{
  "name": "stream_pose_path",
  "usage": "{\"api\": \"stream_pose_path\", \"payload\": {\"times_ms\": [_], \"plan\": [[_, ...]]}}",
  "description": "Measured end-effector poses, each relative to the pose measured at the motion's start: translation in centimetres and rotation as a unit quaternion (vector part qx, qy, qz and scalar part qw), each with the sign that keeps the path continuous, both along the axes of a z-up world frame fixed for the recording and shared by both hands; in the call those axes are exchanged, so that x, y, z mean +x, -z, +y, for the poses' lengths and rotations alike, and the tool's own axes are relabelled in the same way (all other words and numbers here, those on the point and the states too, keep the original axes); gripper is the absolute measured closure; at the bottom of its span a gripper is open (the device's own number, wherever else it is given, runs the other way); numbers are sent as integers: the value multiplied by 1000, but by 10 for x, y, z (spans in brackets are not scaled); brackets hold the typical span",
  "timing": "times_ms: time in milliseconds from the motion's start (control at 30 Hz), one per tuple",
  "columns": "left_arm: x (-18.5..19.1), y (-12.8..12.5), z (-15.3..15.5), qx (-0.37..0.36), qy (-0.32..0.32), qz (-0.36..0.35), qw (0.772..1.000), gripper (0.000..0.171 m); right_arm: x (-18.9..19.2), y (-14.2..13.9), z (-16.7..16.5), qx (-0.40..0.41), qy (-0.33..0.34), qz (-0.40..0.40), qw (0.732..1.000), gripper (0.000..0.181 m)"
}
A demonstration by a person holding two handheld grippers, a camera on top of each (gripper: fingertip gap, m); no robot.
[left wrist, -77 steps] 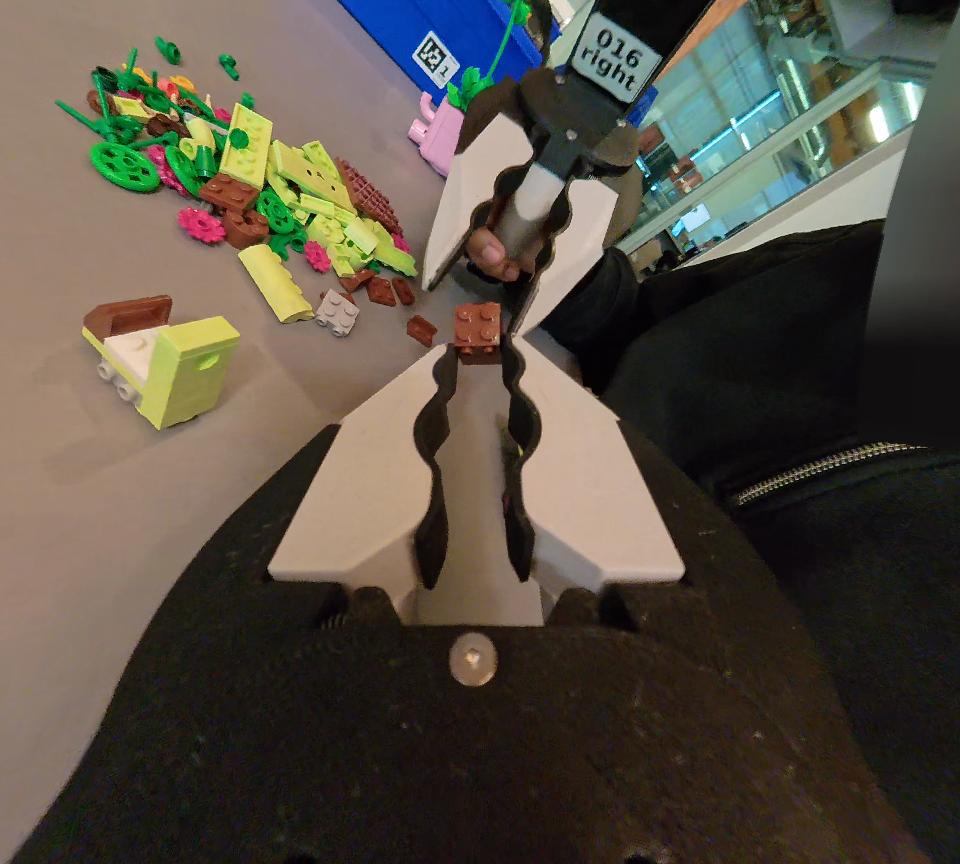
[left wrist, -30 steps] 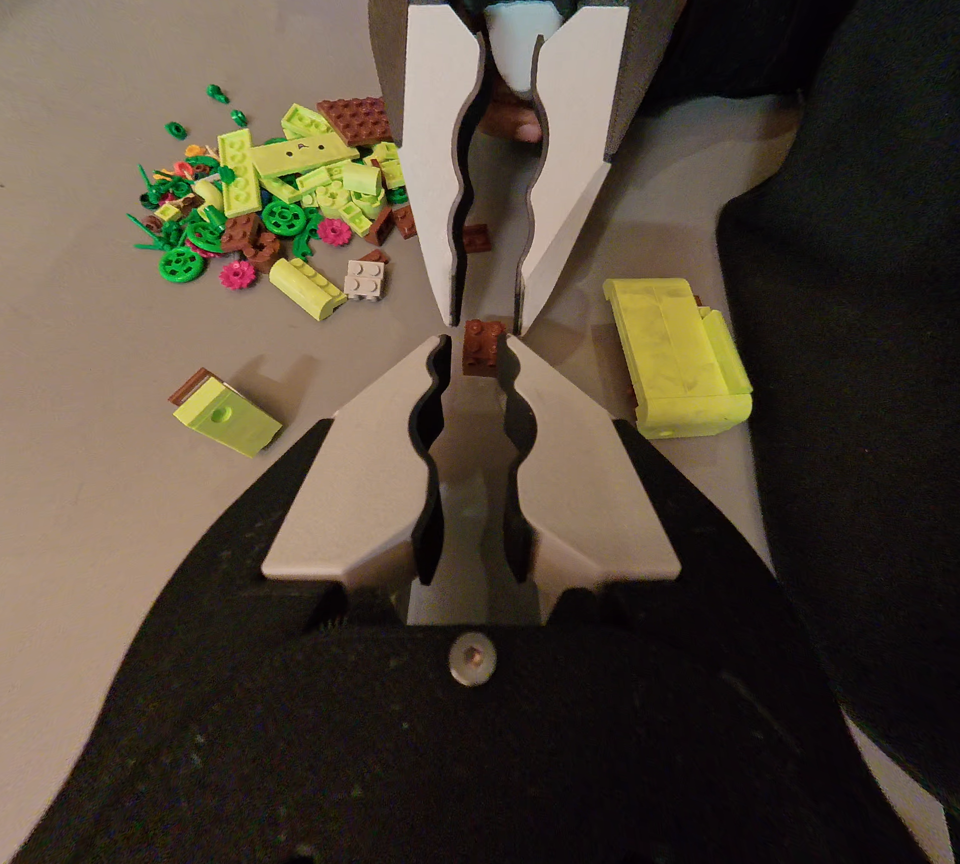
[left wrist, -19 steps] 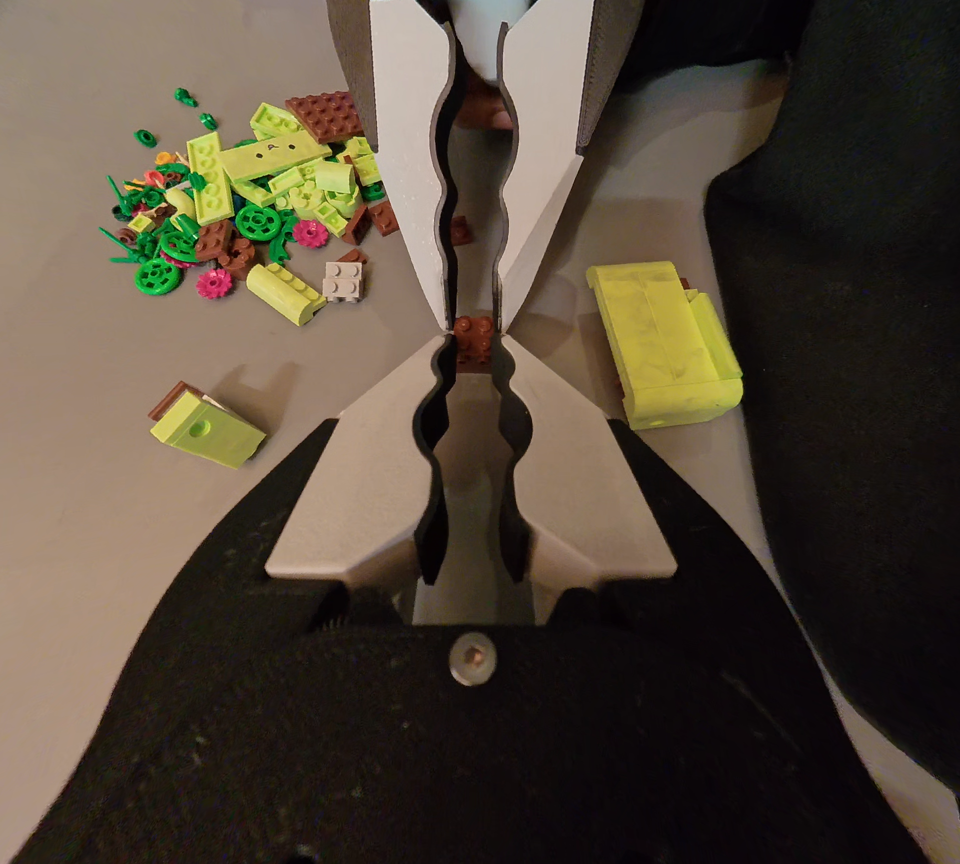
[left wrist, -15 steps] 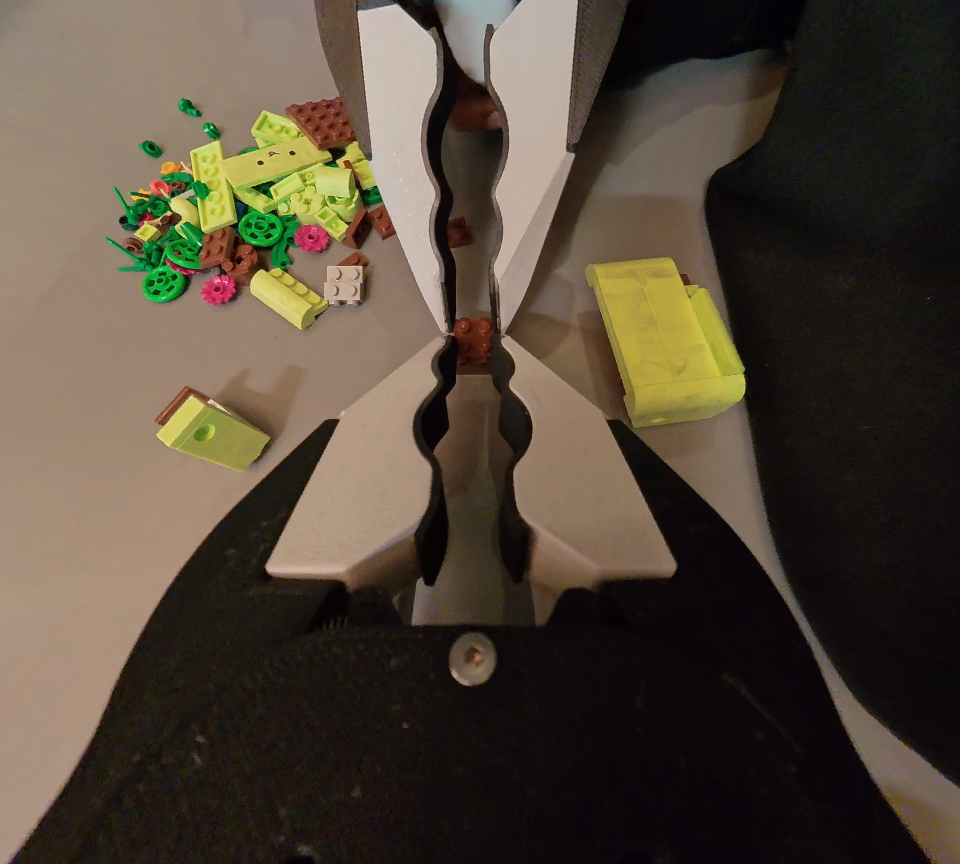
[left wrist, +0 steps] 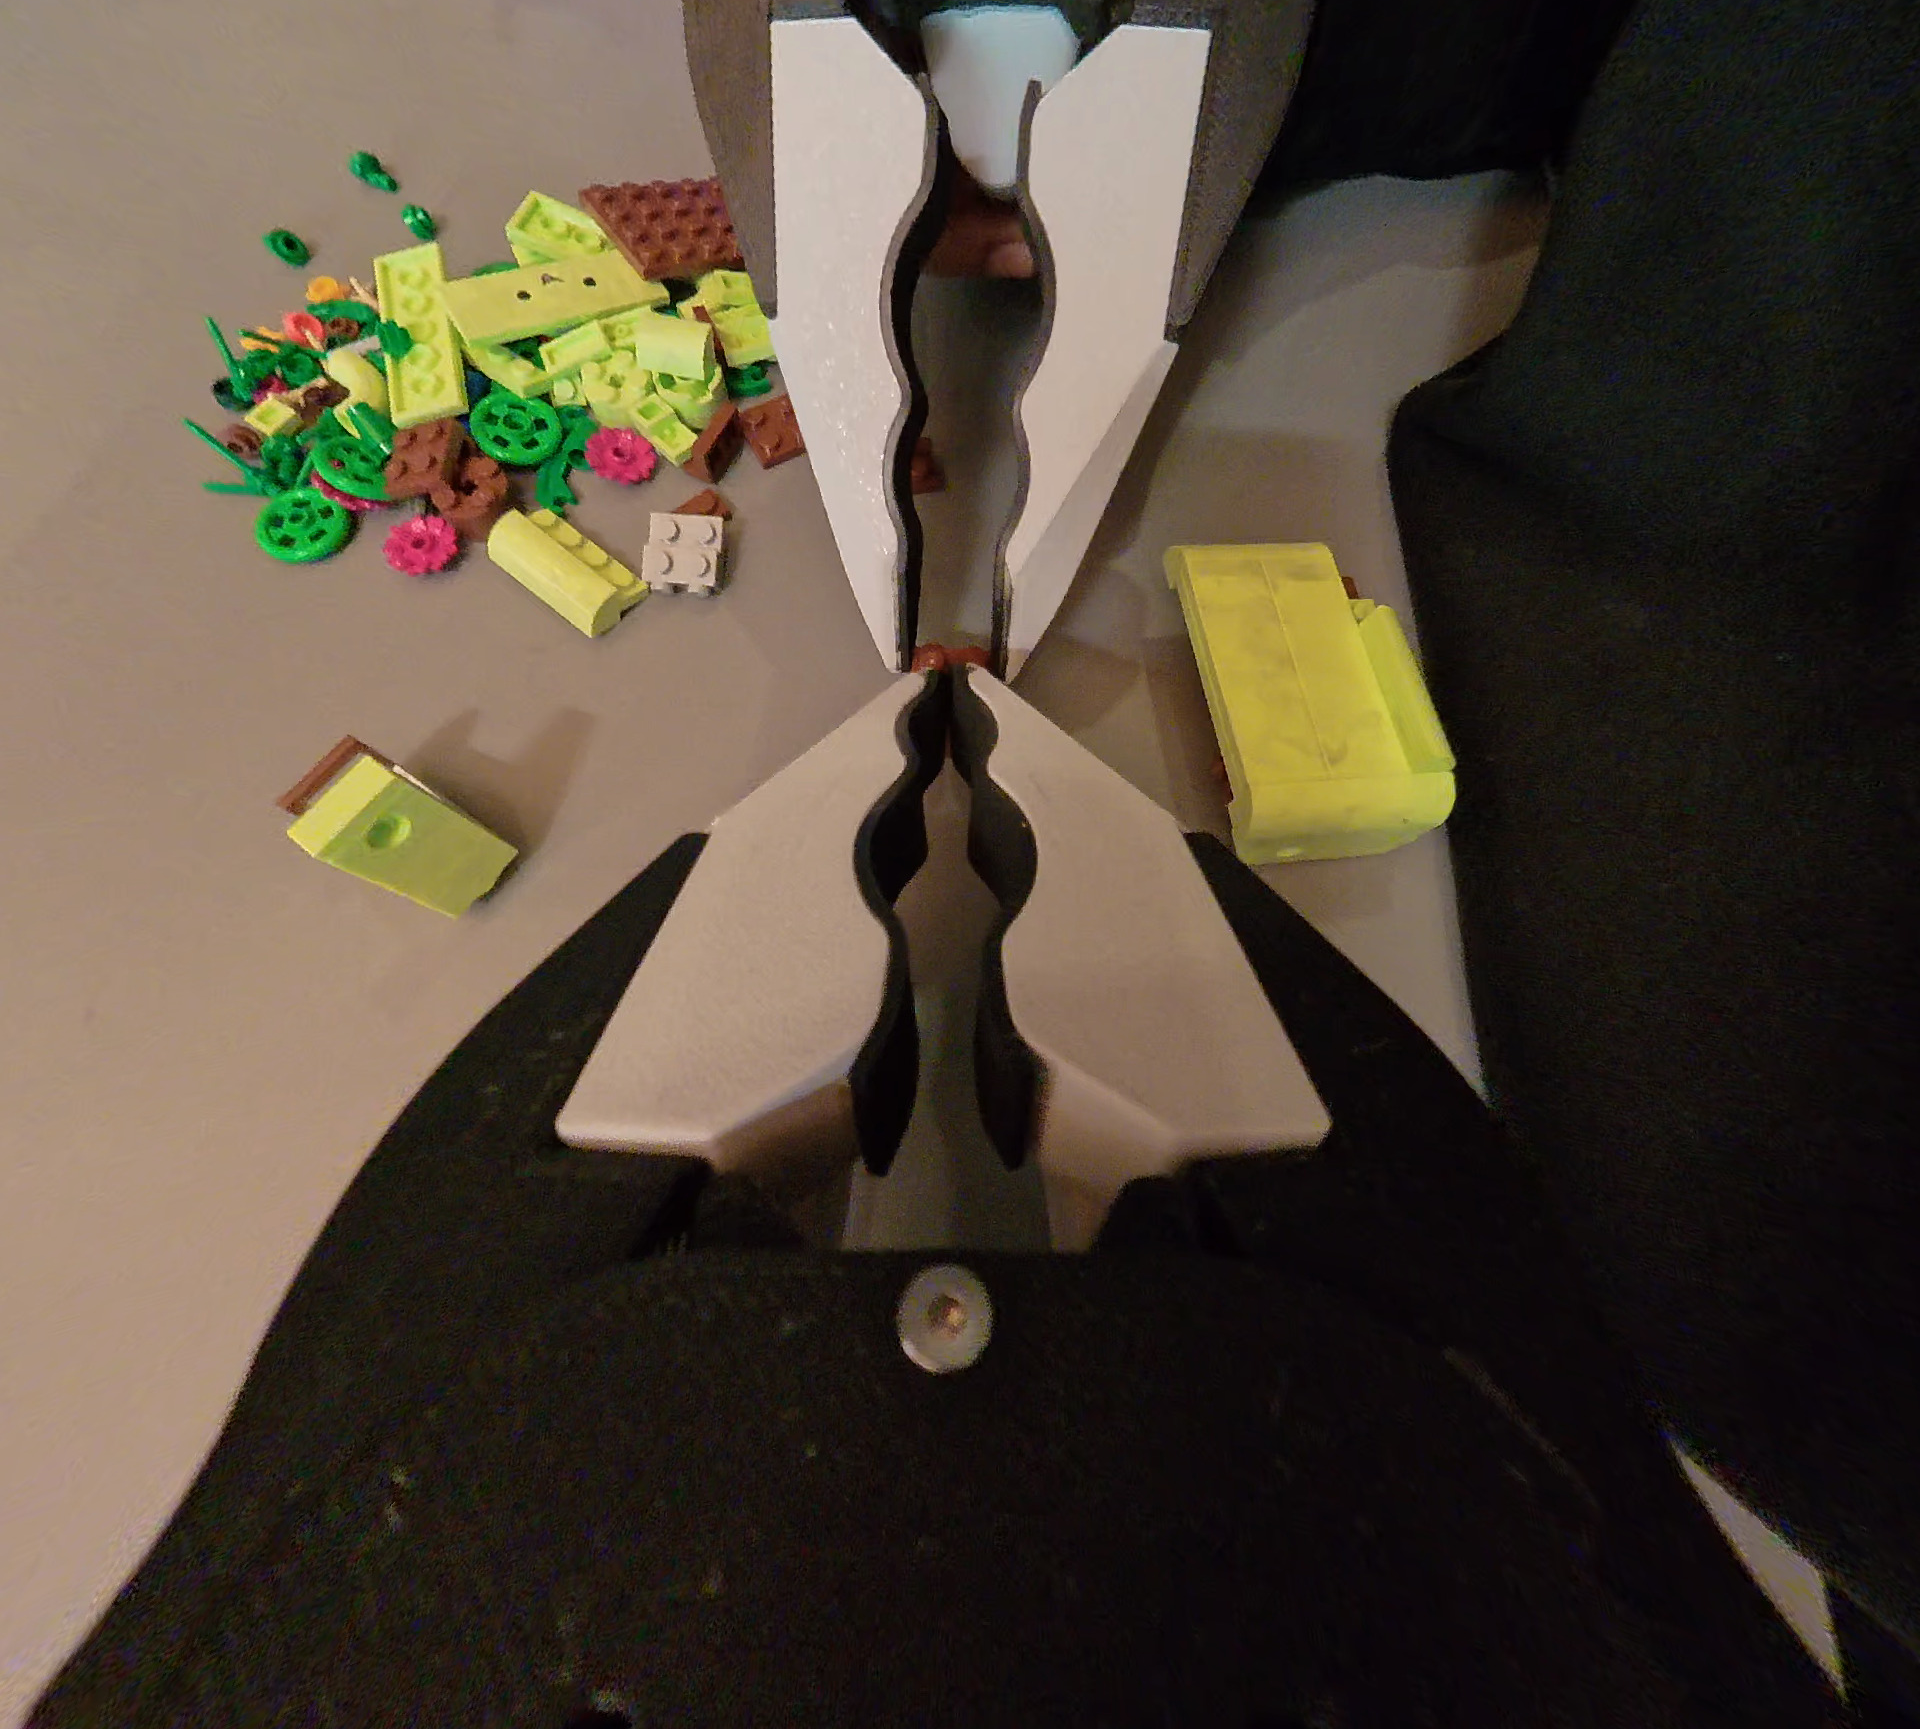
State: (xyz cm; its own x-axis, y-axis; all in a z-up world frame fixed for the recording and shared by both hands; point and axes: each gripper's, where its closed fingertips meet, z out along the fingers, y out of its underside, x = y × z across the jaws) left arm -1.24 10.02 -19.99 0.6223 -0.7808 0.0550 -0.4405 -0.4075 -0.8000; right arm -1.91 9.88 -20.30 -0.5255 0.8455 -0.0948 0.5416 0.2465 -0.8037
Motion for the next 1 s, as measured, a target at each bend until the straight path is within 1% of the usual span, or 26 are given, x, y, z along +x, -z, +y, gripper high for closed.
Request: {"api": "stream_pose_path", "payload": {"times_ms": [100,200,400,467,600,767,1000], "plan": [[-1,1,-2,-27,-3,3,1000,171,-1,0,-2,6,-4,1,1000,167],[-2,2,-3,-38,-4,9,999,171,-2,1,-3,19,-7,-2,1000,167],[-3,4,-4,-44,-7,15,999,170,-3,1,-4,23,-6,-7,1000,167],[-1,5,-7,-53,-5,16,998,170,-3,1,-3,16,-5,-5,1000,167],[-2,6,-7,-43,-13,34,998,169,-3,1,-3,-1,-7,-3,1000,167],[-2,5,-7,-70,-25,10,997,169,-2,0,-4,22,-12,13,1000,167],[-2,5,-7,-85,-34,1,996,169,-2,0,-4,51,-19,35,998,168]]}}
